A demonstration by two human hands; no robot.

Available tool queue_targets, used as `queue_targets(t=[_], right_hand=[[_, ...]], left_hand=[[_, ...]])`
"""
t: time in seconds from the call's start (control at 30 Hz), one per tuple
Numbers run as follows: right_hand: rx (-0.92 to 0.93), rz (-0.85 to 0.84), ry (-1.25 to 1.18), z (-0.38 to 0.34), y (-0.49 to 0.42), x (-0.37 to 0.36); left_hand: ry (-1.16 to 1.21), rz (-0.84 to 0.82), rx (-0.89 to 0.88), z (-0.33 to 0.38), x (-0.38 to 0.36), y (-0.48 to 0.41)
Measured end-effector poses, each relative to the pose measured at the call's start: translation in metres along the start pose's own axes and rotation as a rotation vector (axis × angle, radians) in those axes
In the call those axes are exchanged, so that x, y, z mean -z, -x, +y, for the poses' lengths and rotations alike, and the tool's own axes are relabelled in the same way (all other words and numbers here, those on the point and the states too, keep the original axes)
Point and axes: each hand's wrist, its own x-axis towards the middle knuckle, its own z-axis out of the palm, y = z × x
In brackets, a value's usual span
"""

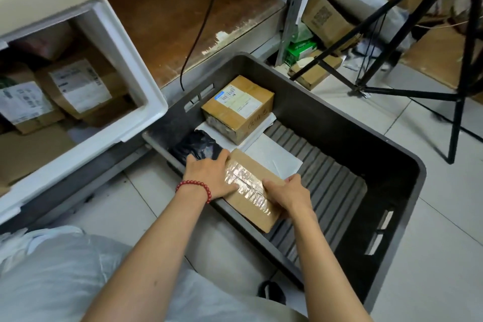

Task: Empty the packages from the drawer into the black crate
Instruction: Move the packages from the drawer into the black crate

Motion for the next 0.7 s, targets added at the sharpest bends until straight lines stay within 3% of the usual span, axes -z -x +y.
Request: queue_targets(t=[0.27, 0.4, 0.47, 0.57, 0.7], right_hand=[[0.102, -0.019, 0.221, -0.004, 0.009, 0.0], [0.126, 0.065, 0.348, -0.014, 0.021, 0.002], [0.271, 0.098, 0.313, -0.026, 0.029, -0.004], [0.666, 0.041, 0.225, -0.053, 0.049, -0.025], [1.031, -0.042, 0.322, -0.103, 0.081, -0.049]], left_hand=[[-0.07, -0.061, 0.067, 0.0, -0.001, 0.006], [-0.184, 0.035, 0.041, -0.006, 0.016, 0.017], [-0.148, 0.13, 0.088, -0.02, 0.027, 0.023], [-0.085, 0.266, 0.212, -0.052, 0.042, 0.039], [-0.082, 0.36, 0.369, -0.112, 0.069, 0.076]])
